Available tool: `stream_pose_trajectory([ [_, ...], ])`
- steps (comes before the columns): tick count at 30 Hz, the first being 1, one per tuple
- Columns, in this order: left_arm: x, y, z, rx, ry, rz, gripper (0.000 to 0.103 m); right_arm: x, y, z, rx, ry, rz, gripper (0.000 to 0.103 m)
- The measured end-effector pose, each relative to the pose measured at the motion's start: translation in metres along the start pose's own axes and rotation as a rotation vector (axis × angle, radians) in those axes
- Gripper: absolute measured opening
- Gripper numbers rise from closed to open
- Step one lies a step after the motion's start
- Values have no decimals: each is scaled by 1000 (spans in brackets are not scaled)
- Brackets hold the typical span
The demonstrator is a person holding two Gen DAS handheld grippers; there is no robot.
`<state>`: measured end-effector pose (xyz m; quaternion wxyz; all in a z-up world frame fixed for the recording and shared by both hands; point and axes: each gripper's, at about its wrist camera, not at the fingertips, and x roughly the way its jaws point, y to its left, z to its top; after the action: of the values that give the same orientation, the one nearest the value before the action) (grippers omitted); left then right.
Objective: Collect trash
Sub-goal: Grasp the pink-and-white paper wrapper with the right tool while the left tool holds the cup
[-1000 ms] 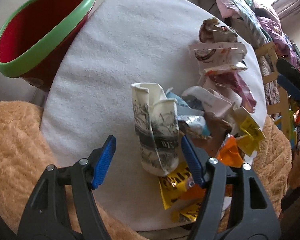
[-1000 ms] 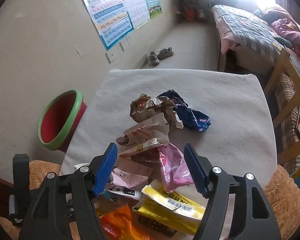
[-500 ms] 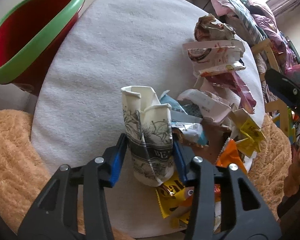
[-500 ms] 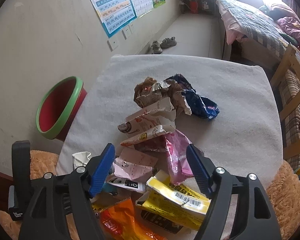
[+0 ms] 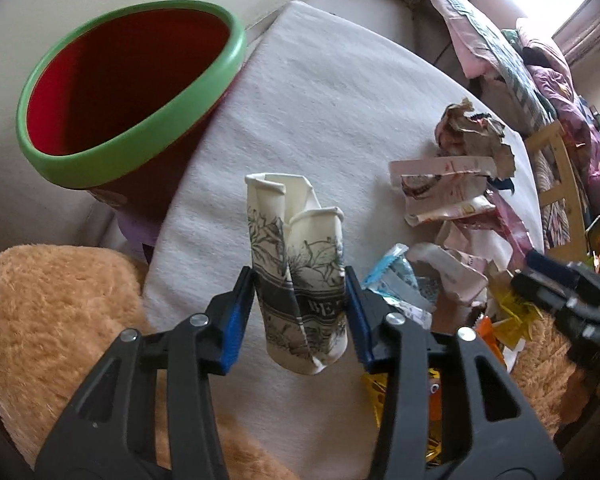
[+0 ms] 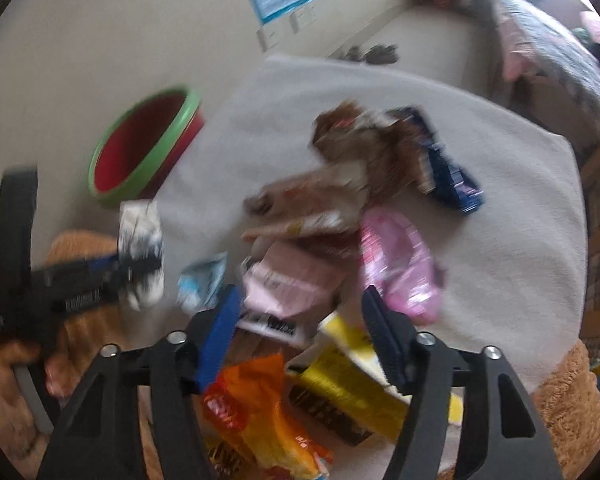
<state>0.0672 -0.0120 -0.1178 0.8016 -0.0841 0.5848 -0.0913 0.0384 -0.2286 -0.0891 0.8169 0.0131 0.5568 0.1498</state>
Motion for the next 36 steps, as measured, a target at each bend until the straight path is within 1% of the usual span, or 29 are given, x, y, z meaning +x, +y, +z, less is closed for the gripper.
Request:
stream_pose_trajectory([
  [4,3,7,-2,-14,10,-4,42,11,14,-2,-51,28,-8,56],
  [7,5,11,-2,-23,16,-9,42,18,20,0,-94,37,-67,57],
  [8,5,10,-1,-24,16,-10,42,21,20,0,-106,44,-79,59],
  [9,6,10,-1,-24,18,-11,42,24,21,0,-114,52,-80,65],
  [12,8,9,-2,-19,22,-14,42,35,19,3,-116,81,-61,74],
  [16,9,11,-2,-25,27,-17,42,47,19,9,-112,100,-47,80],
  [17,10,12,-2,-27,31,-19,42,50,18,10,-115,110,-48,84],
  [20,11,9,-2,-19,35,-18,43,59,20,8,-124,131,-69,84],
  [23,11,9,-2,-16,36,-18,43,59,23,8,-126,127,-47,77],
  [25,12,11,-2,-23,39,-18,43,56,23,8,-120,118,-32,76],
  [26,12,11,-2,-25,40,-18,43,55,22,8,-114,114,-29,51],
  [27,12,11,-2,-26,40,-19,43,53,20,9,-101,115,-27,25],
  [29,12,12,-2,-27,40,-20,43,49,13,8,-62,119,15,13],
  [30,12,12,-2,-29,40,-22,42,48,13,8,-54,117,20,10],
  [36,12,14,-3,-36,41,-27,42,38,17,10,-49,83,36,9],
])
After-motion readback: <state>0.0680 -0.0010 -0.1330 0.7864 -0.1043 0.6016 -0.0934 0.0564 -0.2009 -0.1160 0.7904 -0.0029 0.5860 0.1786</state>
